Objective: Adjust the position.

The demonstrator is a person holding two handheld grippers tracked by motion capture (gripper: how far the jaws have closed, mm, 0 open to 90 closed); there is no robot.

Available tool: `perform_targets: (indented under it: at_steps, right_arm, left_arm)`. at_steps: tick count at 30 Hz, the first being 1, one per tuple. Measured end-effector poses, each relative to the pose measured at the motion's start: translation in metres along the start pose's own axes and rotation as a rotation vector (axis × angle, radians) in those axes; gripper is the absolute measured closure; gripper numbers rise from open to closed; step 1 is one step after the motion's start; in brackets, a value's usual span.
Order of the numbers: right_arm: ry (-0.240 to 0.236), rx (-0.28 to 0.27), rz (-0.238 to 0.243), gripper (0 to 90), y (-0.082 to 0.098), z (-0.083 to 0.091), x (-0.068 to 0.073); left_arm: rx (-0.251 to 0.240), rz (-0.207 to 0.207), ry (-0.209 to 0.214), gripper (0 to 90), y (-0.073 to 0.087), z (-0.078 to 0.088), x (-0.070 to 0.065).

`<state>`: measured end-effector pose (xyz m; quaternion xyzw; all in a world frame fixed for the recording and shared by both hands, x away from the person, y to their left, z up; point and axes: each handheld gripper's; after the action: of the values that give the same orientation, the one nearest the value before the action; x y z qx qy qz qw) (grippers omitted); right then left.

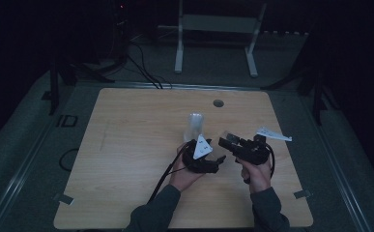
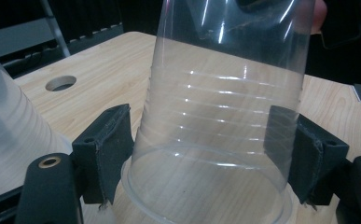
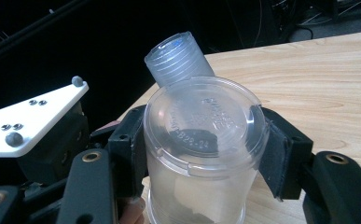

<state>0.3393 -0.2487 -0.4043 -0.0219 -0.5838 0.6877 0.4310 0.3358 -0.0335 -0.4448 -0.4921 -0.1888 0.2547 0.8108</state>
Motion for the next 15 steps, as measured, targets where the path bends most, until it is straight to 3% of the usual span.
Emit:
perform_targets:
  at_steps: [15]
  right_arm:
    - [-0.004,0.011,-0.033,34.9,0.0024,0.0029,-0.0074]
  left_arm:
    - [0.016,-0.024,0.01,25.3,0.0001,0.0,-0.0026]
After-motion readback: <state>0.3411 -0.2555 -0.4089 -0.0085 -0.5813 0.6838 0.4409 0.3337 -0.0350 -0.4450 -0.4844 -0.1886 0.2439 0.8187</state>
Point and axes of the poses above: each handheld gripper's, and its own axes: z roughly backward along the jaws, y roughly out of its underside, x roughly to its left, and after that the axes turned 5 degrees about x, right-handed
